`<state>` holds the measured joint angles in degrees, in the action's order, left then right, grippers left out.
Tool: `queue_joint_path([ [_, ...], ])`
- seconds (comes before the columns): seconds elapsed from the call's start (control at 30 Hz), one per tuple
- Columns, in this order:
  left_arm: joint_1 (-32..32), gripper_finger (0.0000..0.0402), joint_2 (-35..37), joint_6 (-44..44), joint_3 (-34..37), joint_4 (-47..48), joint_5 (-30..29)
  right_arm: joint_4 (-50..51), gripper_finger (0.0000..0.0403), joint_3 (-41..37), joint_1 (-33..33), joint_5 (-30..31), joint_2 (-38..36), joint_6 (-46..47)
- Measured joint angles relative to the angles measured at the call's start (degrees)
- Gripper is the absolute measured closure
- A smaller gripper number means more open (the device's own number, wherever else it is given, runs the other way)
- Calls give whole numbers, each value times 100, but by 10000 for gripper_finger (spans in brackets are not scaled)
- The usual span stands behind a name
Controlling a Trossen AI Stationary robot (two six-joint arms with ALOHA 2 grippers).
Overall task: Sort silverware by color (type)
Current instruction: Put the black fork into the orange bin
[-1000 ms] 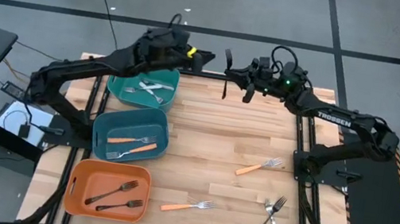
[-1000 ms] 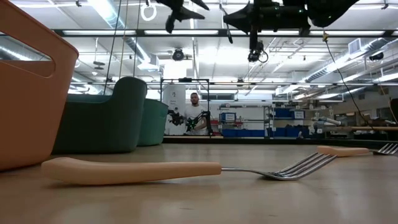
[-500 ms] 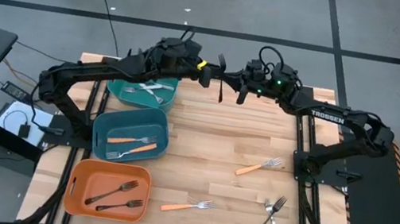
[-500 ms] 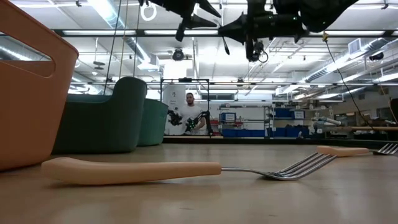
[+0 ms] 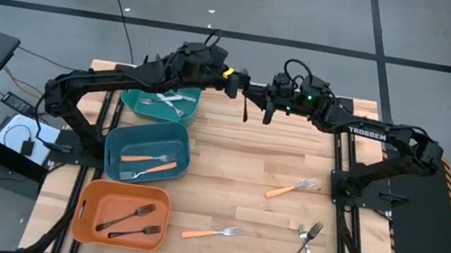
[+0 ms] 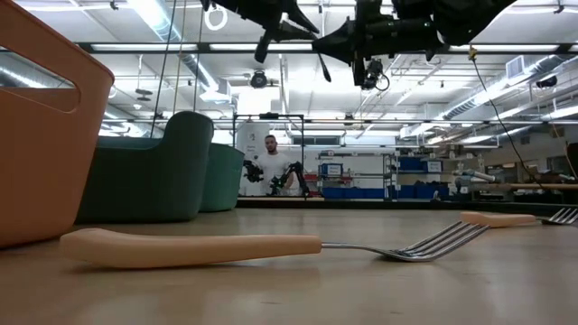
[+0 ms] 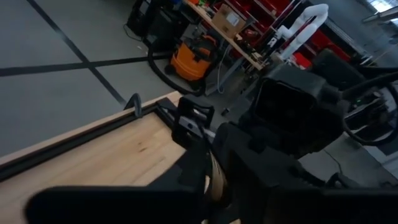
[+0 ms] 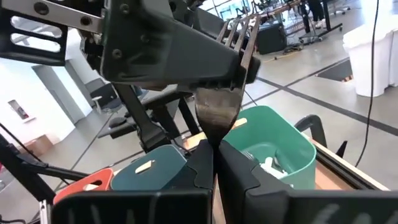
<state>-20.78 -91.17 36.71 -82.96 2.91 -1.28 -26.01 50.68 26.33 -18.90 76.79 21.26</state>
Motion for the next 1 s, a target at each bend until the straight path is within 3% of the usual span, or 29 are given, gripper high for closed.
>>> queue_joint_path([
  [0.13,11,388,0,-12,0,-46,71,8,391,0,-6,1,0,-40],
  [0.3,52,389,0,-122,-2,-45,72,4,386,0,-39,-17,2,188],
  [0.5,52,391,234,-649,-1,159,614,-16,348,0,-44,-167,-61,615],
  [0.73,83,392,936,-1137,0,1526,620,-7,306,0,-33,-884,-344,780],
  [1.0,857,392,1831,-1628,0,3761,1133,-1,299,2,46,-935,-487,810],
])
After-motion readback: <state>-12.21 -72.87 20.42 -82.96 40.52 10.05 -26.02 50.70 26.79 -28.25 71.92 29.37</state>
